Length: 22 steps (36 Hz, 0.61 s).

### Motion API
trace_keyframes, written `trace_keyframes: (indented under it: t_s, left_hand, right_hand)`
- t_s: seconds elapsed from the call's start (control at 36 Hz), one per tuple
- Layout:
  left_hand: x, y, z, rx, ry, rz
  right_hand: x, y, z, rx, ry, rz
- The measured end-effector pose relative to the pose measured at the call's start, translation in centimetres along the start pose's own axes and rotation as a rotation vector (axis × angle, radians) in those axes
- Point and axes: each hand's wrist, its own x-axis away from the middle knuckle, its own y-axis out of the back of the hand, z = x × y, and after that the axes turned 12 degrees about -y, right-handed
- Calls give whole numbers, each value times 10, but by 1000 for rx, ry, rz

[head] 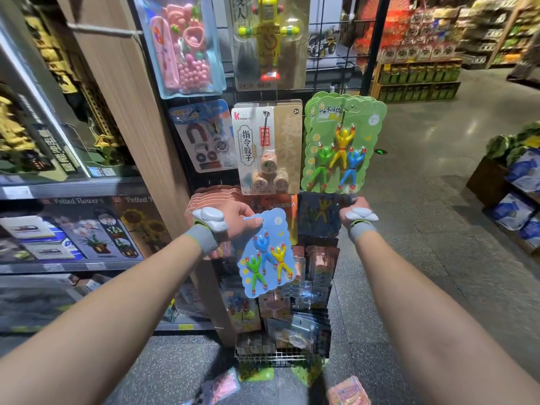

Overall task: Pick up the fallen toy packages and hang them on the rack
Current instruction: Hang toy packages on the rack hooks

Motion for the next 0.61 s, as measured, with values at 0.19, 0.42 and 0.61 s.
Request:
trace_keyframes:
  t_s: [0.19, 0.42, 0.61]
  left_hand:
    - [16, 0, -5, -2, -7, -11]
    - [46, -10, -17, 57, 49, -60]
    - [74, -24, -21, 140, 19, -42]
  right_hand:
    - [18, 0, -12, 0, -38, 3]
    - [69, 5, -27, 210, 81, 80]
    - [124, 0, -40, 263, 259, 197]
